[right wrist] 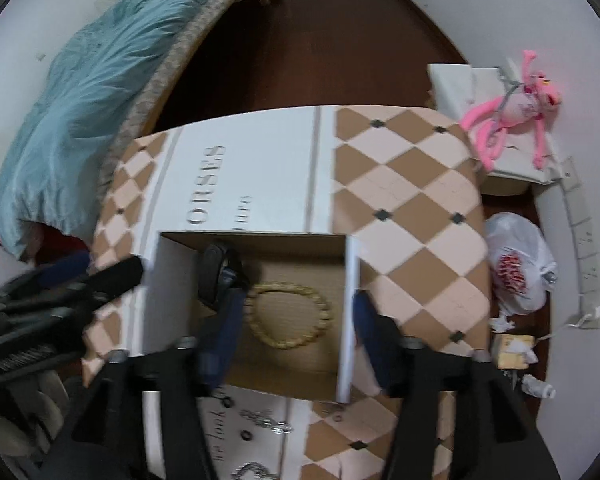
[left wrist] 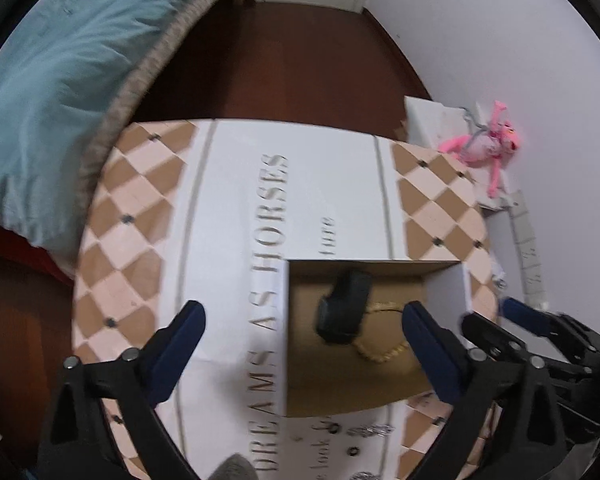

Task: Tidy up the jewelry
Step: 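Carry the watch and bracelet into the cardboard box and open both tools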

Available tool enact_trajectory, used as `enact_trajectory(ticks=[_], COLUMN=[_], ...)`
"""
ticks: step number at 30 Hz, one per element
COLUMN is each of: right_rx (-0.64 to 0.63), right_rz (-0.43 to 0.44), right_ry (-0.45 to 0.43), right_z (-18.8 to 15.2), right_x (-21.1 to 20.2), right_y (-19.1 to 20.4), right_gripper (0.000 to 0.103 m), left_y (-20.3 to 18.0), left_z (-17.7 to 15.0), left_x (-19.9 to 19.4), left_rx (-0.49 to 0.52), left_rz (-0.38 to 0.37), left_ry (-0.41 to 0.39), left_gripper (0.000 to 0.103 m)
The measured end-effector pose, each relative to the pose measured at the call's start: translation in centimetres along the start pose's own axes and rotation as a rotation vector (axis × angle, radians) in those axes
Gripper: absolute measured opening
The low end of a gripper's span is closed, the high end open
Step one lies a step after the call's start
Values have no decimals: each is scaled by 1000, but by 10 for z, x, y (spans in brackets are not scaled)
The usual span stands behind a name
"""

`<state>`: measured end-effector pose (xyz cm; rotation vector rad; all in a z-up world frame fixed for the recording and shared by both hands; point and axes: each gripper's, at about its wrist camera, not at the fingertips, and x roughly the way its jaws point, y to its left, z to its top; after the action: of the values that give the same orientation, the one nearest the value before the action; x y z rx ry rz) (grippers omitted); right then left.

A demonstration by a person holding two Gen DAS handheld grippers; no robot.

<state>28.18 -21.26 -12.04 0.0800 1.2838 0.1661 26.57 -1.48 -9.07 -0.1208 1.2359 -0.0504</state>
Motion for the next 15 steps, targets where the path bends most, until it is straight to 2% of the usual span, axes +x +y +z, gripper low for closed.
enact_trajectory(ticks=[1,3,5,9,15], right_rx=[-1,-13,-17,-16,0], right_rz=[-36,-103,-138,-186,-198], right_ry=[-5,-6,0,1,-7], right_z=[-4,-12,-22,-36,-47], right_x=[1,5,10,18,20], right_y=[-1,-1,0,1,1], right_gripper=[87,95,95,97,98], left_y=[1,3,6,12,14], left_z=[-2,-9,-17,-30,-42], left_x=[-1,-2,-1,8,11], left_rx=[7,19,26,28,24], left_rz=[29,91,126,156,166], left_ry=[-16,-55,-82,-79,-85], left_gripper=[101,101,101,102,102])
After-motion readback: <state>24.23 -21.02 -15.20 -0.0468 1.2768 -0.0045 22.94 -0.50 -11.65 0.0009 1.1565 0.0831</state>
